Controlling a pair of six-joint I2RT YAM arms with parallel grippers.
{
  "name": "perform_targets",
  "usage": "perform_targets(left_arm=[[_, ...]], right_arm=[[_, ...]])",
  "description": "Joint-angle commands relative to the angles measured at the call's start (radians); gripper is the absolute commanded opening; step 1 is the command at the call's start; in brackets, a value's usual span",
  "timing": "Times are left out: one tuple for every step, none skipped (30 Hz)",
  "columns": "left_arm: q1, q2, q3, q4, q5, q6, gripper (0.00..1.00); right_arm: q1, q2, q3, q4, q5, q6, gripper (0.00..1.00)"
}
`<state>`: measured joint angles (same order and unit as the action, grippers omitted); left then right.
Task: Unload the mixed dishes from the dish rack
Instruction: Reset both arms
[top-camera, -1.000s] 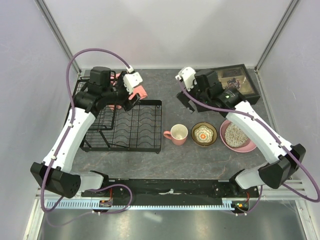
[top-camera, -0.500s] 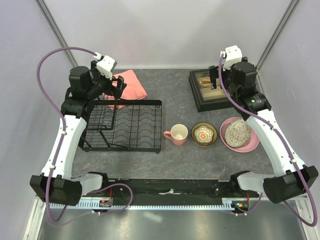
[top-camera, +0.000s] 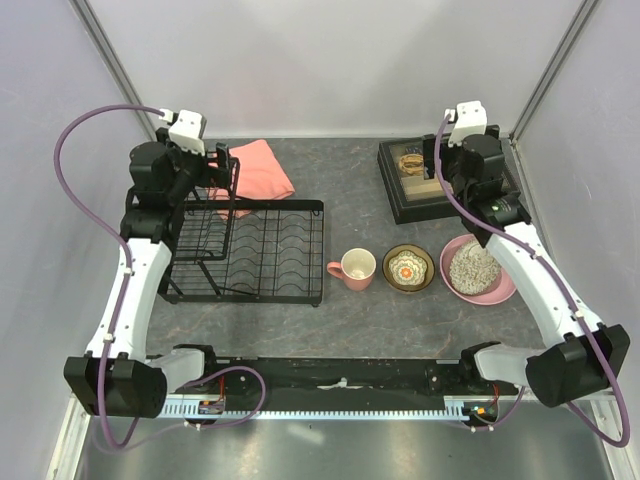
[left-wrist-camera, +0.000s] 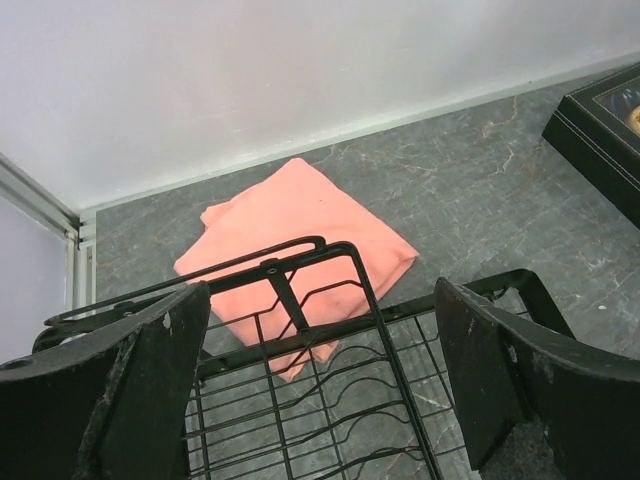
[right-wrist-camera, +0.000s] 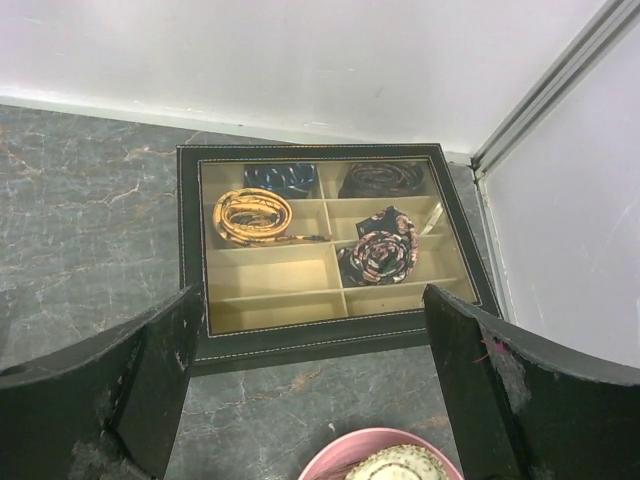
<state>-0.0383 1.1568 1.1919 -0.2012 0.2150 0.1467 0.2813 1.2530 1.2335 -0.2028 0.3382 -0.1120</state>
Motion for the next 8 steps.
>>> perform_targets(left_arm=[[0.012,-0.016,-0.008,0.075,-0.016,-0.045,0.99],[0.014,-0.017,-0.009,0.074,-0.014,-0.047,0.99],[0.014,-0.019,-0.011,0.074,-0.009,-0.047,0.99],[0.017,-0.017,-0.011,0.074,-0.008,-0.047,0.99],[0.018,-0.019,-0.012,0.074,-0.005,-0.048,0.99],[0.018,-0.019,-0.011,0.072,-0.003,-0.047,0.99],[0.018,-0.019,-0.012,0.074,-0.003,-0.047,0.99],[0.020,-0.017,-0.014,0.072,-0.003,-0.047,0.99]], right_arm=[[-0.001,-0.038,-0.025,0.060,0.036,0.018,0.98],[-0.002,-0.041,-0.028,0.063,0.033,0.017,0.98],[-0.001,-0.043,-0.034,0.066,0.032,0.017,0.98],[-0.002,-0.044,-0.034,0.065,0.032,0.018,0.98],[-0.001,-0.046,-0.035,0.065,0.033,0.018,0.98],[-0.002,-0.049,-0.037,0.066,0.032,0.017,0.98],[-0.004,-0.052,-0.040,0.065,0.027,0.018,0.98],[-0.004,-0.056,-0.043,0.074,0.018,0.017,0.98]])
